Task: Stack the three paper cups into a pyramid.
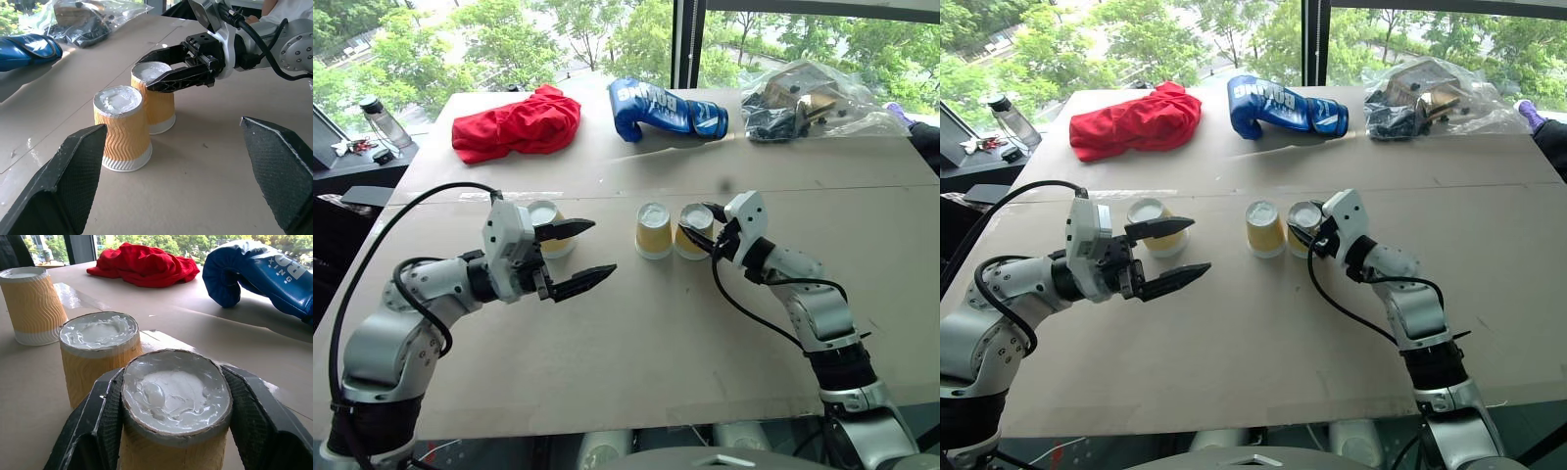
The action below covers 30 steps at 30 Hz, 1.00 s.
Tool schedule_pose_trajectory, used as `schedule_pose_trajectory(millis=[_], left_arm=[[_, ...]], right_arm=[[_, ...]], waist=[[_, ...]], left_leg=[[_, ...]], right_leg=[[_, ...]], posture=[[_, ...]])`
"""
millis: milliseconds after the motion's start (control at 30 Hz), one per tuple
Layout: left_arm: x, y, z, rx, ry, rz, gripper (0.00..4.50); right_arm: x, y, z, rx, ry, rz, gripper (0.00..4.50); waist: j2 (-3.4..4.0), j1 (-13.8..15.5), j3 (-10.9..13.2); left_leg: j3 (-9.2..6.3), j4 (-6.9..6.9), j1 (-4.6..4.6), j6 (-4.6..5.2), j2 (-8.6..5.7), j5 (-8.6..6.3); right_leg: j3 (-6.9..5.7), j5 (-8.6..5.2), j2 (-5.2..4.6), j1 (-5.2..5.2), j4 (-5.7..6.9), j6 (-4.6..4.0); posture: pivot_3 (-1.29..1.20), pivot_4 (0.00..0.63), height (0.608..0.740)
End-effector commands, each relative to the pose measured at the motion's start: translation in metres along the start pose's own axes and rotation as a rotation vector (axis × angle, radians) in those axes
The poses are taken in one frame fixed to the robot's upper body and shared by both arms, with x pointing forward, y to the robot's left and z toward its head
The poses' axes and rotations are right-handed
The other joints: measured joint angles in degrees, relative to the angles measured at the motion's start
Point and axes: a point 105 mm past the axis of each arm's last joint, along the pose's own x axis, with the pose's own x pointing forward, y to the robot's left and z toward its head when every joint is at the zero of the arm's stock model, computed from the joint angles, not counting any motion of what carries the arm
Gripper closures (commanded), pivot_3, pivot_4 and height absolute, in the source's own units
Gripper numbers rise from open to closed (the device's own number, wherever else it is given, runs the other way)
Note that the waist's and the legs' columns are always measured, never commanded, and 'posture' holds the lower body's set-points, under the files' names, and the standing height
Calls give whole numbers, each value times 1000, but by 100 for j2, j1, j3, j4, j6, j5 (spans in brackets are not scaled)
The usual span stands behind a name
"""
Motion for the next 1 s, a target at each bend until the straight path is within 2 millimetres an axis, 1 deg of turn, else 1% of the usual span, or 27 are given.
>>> schedule_pose_trajectory(millis=[33, 100, 133, 233, 367, 433, 500, 567, 633, 700, 767, 833, 933, 1000], left_arm=[[0, 0, 9, 53, -19, -2, 0], [0, -1, 10, 56, -19, 0, 0], [0, 0, 10, 63, -23, 10, 0], [-1, 3, 13, 78, -47, 55, 0], [-5, 7, 16, 118, -104, 185, 0], [-7, 11, 16, 143, -142, 302, 0], [-13, 20, 17, 97, -206, 477, 0], [-14, 20, 17, 110, -236, 570, 0], [-14, 17, 8, 120, -224, 654, 0], [-19, 22, -6, 132, -183, 798, 0], [-32, 34, -19, 137, -143, 980, 0], [-40, 41, -27, 102, -140, 1078, 0], [-41, 47, -37, 56, -123, 1110, 0], [-35, 49, -42, 32, -111, 1076, 0]], right_arm=[[-1, -3, 8, -13, -28, -10, 1021], [-2, -4, 10, -10, -38, -12, 133], [-3, -5, 11, -9, -42, -12, 45], [-10, -7, 16, -14, -61, 7, 45], [-24, -16, 30, -13, -106, 32, 45], [-34, -17, 39, -2, -122, 68, 45], [-45, -18, 45, 8, -123, 110, 45], [-54, -17, 49, 15, -114, 150, 45], [-66, -16, 55, 46, -134, 200, 45], [-80, -12, 56, 68, -140, 267, 45], [-96, -8, 48, 71, -97, 310, 45], [-106, -5, 44, 73, -87, 324, 45], [-111, -2, 42, 54, -96, 335, 45], [-112, 0, 40, 49, -101, 329, 45]], waist=[[0, 0, 0], [0, -2, 1], [0, -2, 1], [0, 2, 1], [-3, 9, 3], [-3, 14, 3], [-4, 32, 2], [-10, 36, 3], [-12, 42, 4], [-11, 60, 4], [-15, 105, 6], [-18, 151, 5], [-18, 159, 5], [-18, 156, 5]], left_leg=[[0, 0, 0, 0, 0, 0], [0, 0, 0, 0, 0, 0], [0, -1, 0, 0, 0, 0], [0, -1, 0, 0, 0, 0], [1, 0, -3, 0, 0, 0], [1, -1, -4, 1, 0, -1], [-1, -1, -4, 2, 0, -1], [-5, 0, -4, 2, 0, -1], [-7, -1, -4, 2, -1, -1], [-6, -1, -6, 2, -2, -2], [-7, -2, -6, 3, -7, -2], [-10, -1, -5, 3, -8, -2], [-13, 2, -4, 3, -8, -2], [-12, 4, -3, 3, -10, -2]], right_leg=[[0, 0, 0, 0, 0, 0], [0, 0, 0, 0, 0, 0], [0, 0, 0, -1, 0, 0], [0, 0, 0, -1, -1, 0], [1, 0, -3, 0, -3, 0], [0, 0, -7, 0, -4, 0], [-1, 0, -10, 1, -5, 1], [0, 1, -15, 4, -4, 1], [1, 1, -28, 6, -5, 1], [4, 1, -30, 7, -9, 1], [7, 1, -27, 8, -11, 1], [6, 1, -22, 14, -10, 1], [3, 1, -21, 16, -6, 1], [-4, 1, -19, 17, -5, 1]], posture=[[0, 150, 740], [0, 150, 740], [0, 150, 740], [0, 150, 740], [0, 150, 740], [0, 150, 740], [0, 150, 740], [0, 150, 740], [0, 150, 740], [0, 150, 740], [0, 150, 740], [0, 150, 740], [0, 150, 740], [0, 150, 740]])
